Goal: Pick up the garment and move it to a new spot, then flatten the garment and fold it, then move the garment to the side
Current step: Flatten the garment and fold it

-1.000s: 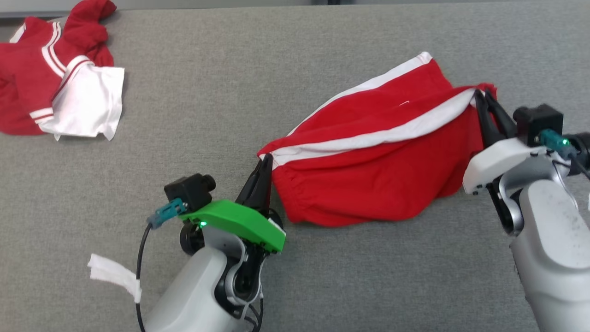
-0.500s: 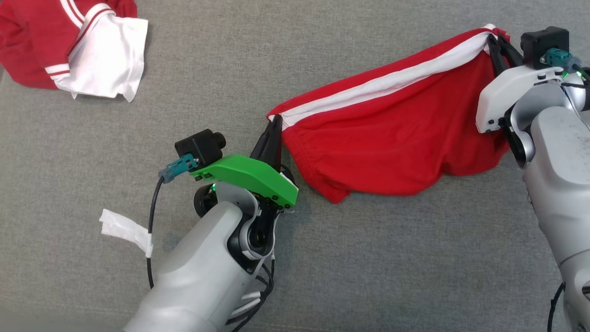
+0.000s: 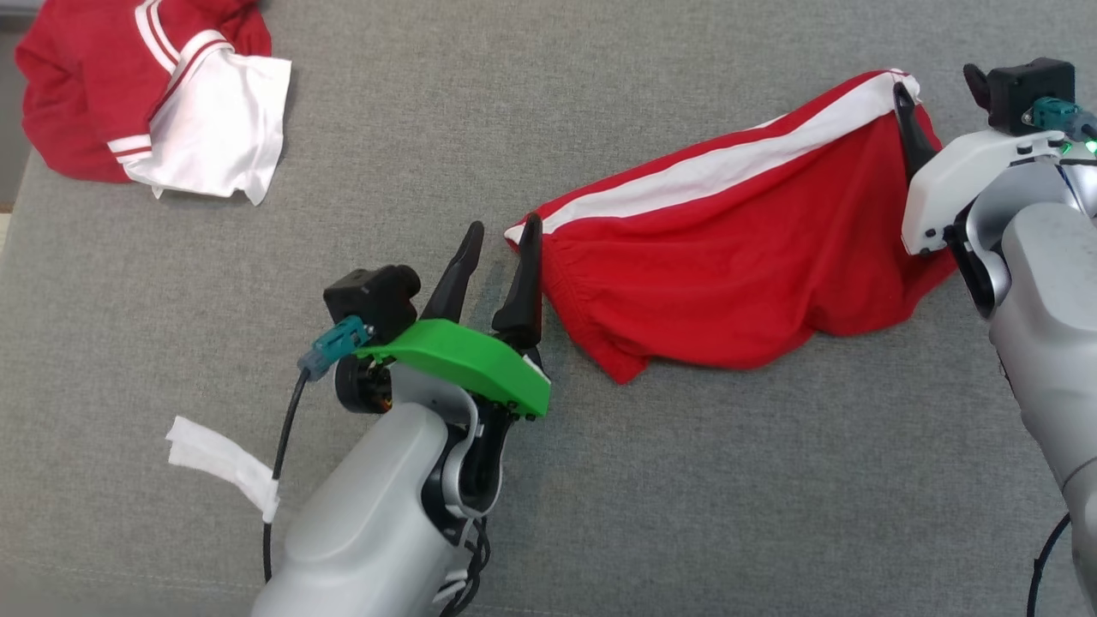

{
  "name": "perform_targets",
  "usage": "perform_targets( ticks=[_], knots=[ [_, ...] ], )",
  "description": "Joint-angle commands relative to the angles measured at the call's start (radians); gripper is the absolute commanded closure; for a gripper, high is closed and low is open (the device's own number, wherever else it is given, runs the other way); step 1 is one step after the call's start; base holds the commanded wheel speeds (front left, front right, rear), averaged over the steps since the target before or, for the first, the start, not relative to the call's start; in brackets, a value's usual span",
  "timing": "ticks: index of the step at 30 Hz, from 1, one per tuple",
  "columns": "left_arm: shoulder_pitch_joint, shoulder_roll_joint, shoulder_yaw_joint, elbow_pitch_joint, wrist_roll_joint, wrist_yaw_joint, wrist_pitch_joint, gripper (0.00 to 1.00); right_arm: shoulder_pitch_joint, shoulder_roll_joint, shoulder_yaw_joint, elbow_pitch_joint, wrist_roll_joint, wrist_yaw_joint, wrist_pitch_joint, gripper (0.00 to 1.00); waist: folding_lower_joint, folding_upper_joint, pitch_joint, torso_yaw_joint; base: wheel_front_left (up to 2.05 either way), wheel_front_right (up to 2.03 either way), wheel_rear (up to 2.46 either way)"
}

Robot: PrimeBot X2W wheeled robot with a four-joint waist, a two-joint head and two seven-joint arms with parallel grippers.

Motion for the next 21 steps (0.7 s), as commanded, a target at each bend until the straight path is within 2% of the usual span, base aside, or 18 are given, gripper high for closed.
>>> perform_targets(
  ticks=[1, 5, 10, 21],
  knots=[
    [0.034, 0.019, 0.014, -0.017, 0.041, 0.004, 0.000, 0.00, 0.023, -0.013, 0.010, 0.010, 0.018, -0.002, 0.010, 0.00, 0.0000, 0.0000, -0.042, -0.013, 0.00, 0.00, 0.00],
    [0.128, 0.047, 0.062, -0.078, 0.136, 0.011, 0.000, 0.00, 0.060, -0.037, 0.057, 0.022, 0.081, -0.002, 0.067, 0.00, 0.0000, 0.0000, -0.095, -0.020, 0.00, 0.00, 0.00],
    [0.231, 0.072, 0.123, -0.147, 0.200, 0.034, 0.000, 0.00, 0.108, -0.071, 0.114, 0.024, 0.165, -0.002, 0.165, 0.00, 0.0000, 0.0000, -0.127, -0.011, 0.00, 0.00, 0.00],
    [0.335, 0.105, 0.199, -0.219, 0.244, 0.054, 0.000, 0.00, 0.145, -0.105, 0.149, 0.054, 0.301, -0.002, 0.300, 0.00, 0.0000, 0.0000, -0.106, 0.050, 0.00, 0.00, 0.00]
  ],
)
